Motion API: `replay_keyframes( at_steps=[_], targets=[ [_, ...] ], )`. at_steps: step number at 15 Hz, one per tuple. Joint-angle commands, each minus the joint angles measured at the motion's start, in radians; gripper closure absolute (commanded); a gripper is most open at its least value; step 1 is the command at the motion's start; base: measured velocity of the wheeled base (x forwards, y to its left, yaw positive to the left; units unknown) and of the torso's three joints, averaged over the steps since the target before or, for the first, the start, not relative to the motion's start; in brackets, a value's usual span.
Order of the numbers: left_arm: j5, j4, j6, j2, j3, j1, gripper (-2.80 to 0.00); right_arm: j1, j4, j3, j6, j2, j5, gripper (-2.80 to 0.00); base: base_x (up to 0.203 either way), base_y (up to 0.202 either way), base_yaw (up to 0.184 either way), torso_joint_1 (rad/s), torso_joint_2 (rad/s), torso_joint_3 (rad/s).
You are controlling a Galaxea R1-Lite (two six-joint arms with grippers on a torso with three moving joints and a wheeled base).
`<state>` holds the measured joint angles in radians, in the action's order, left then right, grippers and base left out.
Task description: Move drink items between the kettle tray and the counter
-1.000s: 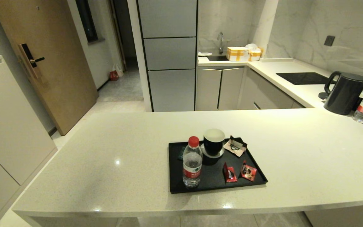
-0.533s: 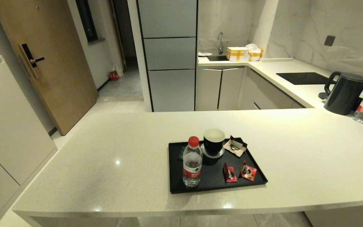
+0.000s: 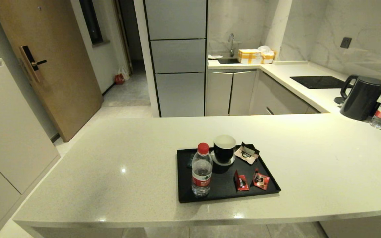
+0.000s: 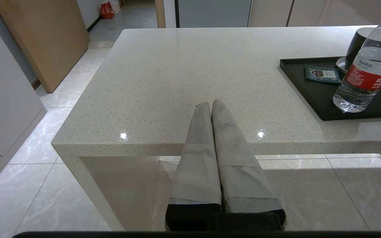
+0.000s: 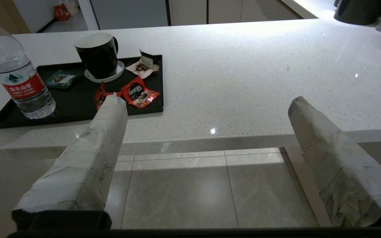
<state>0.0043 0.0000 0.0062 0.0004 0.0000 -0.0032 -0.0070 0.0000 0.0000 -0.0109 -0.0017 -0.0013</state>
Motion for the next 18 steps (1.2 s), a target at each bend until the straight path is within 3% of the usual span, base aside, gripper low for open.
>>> replay_keyframes(
  at_steps=[1, 10, 11, 18],
  targets=[
    [0.0, 0.0, 0.0, 0.0, 0.0, 0.0, 0.0, -0.001, 0.002, 0.002, 0.0, 0.002, 0.0, -2.8, 0.0, 0.0, 0.0, 0.0, 0.0, 0.0],
    [0.0, 0.0, 0.0, 0.0, 0.0, 0.0, 0.0, 0.001, 0.0, 0.002, 0.006, 0.003, 0.0, -2.8, 0.0, 0.0, 0.0, 0.0, 0.0, 0.0],
    [0.0, 0.0, 0.0, 0.0, 0.0, 0.0, 0.0, 0.001, 0.002, 0.002, 0.011, 0.002, -0.002, 0.0, 0.0, 0.0, 0.0, 0.0, 0.0, 0.0],
    [0.0, 0.0, 0.0, 0.0, 0.0, 0.0, 0.0, 0.001, 0.0, 0.002, 0.009, 0.002, 0.0, 0.0, 0.0, 0.0, 0.0, 0.0, 0.0, 0.0]
  ],
)
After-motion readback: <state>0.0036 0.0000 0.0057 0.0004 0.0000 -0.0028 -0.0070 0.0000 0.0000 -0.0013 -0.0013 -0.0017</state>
